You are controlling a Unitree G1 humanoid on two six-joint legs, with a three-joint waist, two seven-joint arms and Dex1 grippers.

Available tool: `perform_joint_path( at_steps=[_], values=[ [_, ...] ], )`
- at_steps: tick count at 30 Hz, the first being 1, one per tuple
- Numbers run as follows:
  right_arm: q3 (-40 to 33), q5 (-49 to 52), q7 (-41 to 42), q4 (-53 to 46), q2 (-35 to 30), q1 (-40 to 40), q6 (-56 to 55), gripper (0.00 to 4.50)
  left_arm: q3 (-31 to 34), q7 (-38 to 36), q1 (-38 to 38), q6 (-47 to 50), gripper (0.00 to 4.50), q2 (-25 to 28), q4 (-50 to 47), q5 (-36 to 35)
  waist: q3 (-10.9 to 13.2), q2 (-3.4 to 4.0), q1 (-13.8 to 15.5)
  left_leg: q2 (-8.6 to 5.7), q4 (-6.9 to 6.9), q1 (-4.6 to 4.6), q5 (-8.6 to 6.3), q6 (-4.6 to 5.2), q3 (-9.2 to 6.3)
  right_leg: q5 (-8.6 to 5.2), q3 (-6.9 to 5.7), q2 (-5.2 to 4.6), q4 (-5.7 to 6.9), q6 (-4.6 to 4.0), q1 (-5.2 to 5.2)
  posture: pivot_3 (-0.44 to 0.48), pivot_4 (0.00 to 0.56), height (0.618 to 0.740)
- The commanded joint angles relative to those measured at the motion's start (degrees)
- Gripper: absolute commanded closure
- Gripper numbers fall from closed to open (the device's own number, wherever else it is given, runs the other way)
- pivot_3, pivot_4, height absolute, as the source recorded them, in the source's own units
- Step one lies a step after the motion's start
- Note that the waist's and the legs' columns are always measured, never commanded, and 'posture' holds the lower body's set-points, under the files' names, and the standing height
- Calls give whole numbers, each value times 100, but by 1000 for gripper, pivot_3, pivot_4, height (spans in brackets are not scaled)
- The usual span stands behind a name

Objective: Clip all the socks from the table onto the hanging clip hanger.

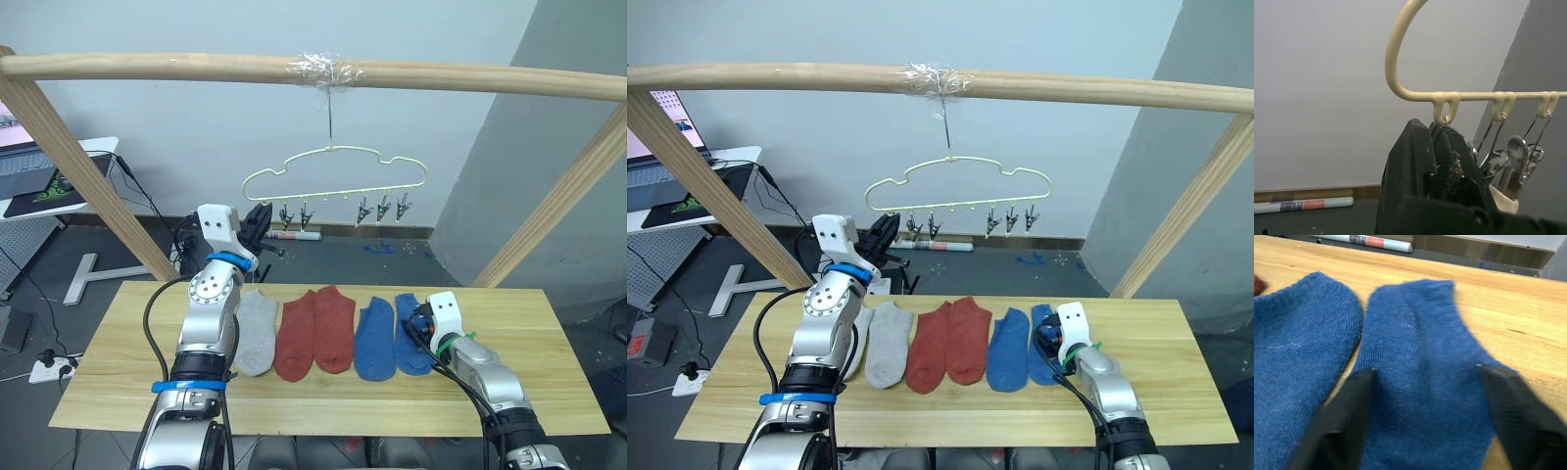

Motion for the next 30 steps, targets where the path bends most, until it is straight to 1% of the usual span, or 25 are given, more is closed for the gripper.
perform_joint_path(
  at_steps=[1,6,9,11,16,17,18,19,21,23,25,26,28,30],
  values=[
    [11,6,146,82,-9,32,-23,2624,95,15,33,14,4500,99,-126,-34,-2,-1,0,0,0,0,0,0,0,0,1,0,0,-1,0,132,95,740],
    [31,16,307,-76,-55,178,-103,4388,111,59,62,57,4500,99,-157,-53,-4,-2,4,0,0,0,0,0,0,1,0,0,0,-2,0,132,98,740],
    [140,-179,387,-259,-233,312,-425,4450,159,57,17,190,4500,52,-150,-178,-4,-2,7,0,0,0,0,0,0,1,1,0,0,-1,1,132,98,740],
    [121,-176,463,-542,-352,440,-519,4450,229,-8,-19,419,4500,3,-159,-410,-4,-2,19,0,1,0,0,0,1,1,1,0,0,-1,1,135,105,740],
    [20,-52,584,-1301,-510,690,-430,4450,289,-96,-13,770,4500,36,-191,-673,-3,-1,-2,0,-1,4,0,0,1,-1,2,0,4,2,0,135,105,740],
    [41,87,756,-1720,-566,788,-342,4450,362,-154,-19,966,4500,23,-238,-871,-3,-1,-2,0,-1,5,0,0,1,-1,2,1,5,2,1,135,105,740],
    [181,291,1061,-2399,-669,891,-201,4450,464,-231,-22,1265,4500,30,-286,-1141,5,3,-2,0,0,5,0,0,0,-1,2,1,5,3,1,126,120,740],
    [280,440,1279,-2887,-742,963,-85,4450,532,-280,-22,1486,4500,42,-328,-1336,9,9,-7,0,1,4,0,0,0,-3,3,1,6,5,1,126,120,740],
    [506,485,1468,-3403,-828,939,76,4450,656,-334,-36,1935,4500,34,-453,-1710,8,9,-43,1,0,8,0,0,0,-6,4,2,5,11,4,125,114,740],
    [675,389,1490,-3580,-864,847,171,4450,755,-352,-58,2308,4500,10,-581,-2010,8,9,-56,4,0,11,0,0,-1,-11,2,5,6,21,7,125,114,740],
    [855,431,1413,-3634,-642,579,373,4450,884,-353,-33,2748,4500,11,-682,-2352,8,8,-56,4,3,14,0,0,-2,-11,1,4,5,22,12,125,116,740],
    [1023,421,1368,-3561,-440,342,421,4450,1015,-327,3,3126,4500,-9,-778,-2697,8,7,-75,3,6,14,0,-1,-2,-11,3,4,5,22,12,125,116,740],
    [1248,369,1251,-3264,-21,-104,439,4450,1238,-300,48,3863,4500,-15,-991,-3350,8,7,-131,4,7,14,0,0,-1,-9,4,4,6,24,10,125,116,740],
    [1336,279,1190,-3027,187,-336,404,4450,1359,-250,46,4266,4500,15,-1114,-3691,9,8,-130,6,7,16,1,0,-3,-8,2,6,12,23,8,125,116,740]
  ],
)
